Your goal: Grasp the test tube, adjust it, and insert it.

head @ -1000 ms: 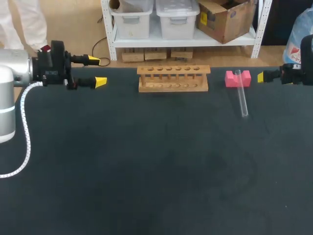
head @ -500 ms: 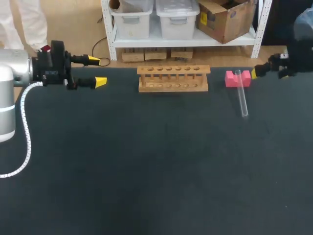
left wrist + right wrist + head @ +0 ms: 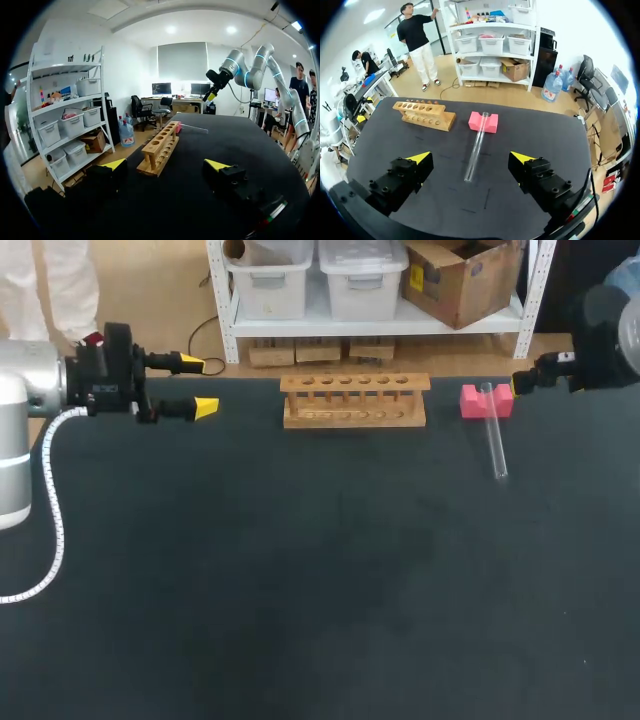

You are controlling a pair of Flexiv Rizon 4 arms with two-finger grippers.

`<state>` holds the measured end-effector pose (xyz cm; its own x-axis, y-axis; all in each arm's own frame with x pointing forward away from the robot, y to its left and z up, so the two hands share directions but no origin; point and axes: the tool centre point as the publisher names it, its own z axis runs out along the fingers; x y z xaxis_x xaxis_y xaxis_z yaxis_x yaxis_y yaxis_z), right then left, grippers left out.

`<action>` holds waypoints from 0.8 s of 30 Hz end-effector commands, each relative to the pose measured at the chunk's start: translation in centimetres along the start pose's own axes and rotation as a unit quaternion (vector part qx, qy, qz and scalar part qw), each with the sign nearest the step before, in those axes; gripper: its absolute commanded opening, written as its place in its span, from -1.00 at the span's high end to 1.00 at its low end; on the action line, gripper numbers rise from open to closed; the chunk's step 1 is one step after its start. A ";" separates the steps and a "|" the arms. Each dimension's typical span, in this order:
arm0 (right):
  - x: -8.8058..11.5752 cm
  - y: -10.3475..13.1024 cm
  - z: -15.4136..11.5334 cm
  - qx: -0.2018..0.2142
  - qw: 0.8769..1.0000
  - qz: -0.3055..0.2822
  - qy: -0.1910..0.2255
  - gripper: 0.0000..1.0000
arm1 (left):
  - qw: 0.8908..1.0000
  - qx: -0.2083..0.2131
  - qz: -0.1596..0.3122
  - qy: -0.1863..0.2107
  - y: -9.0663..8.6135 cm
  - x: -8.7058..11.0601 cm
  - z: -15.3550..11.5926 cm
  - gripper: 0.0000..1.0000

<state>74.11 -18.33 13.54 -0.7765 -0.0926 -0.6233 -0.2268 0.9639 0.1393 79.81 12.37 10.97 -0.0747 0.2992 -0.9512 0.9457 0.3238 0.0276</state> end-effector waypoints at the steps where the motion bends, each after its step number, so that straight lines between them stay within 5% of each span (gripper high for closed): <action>1: 0.3 0.1 1.0 0.161 0.985 0.001 -0.058 -1.00 | 1.000 -0.003 0.001 -0.002 -0.2 0.1 0.0 -1.00; 24: -0.5 0.6 1.8 0.145 0.988 -0.014 -0.059 -1.00 | 1.000 -0.003 0.001 -0.002 -0.2 0.1 0.0 -1.00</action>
<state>75.47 -17.54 12.50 -0.6955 -0.1081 -0.7104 -0.1349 0.9907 -0.0188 79.80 12.35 10.98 -0.0748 0.2994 -0.9512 0.9456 0.3242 0.0277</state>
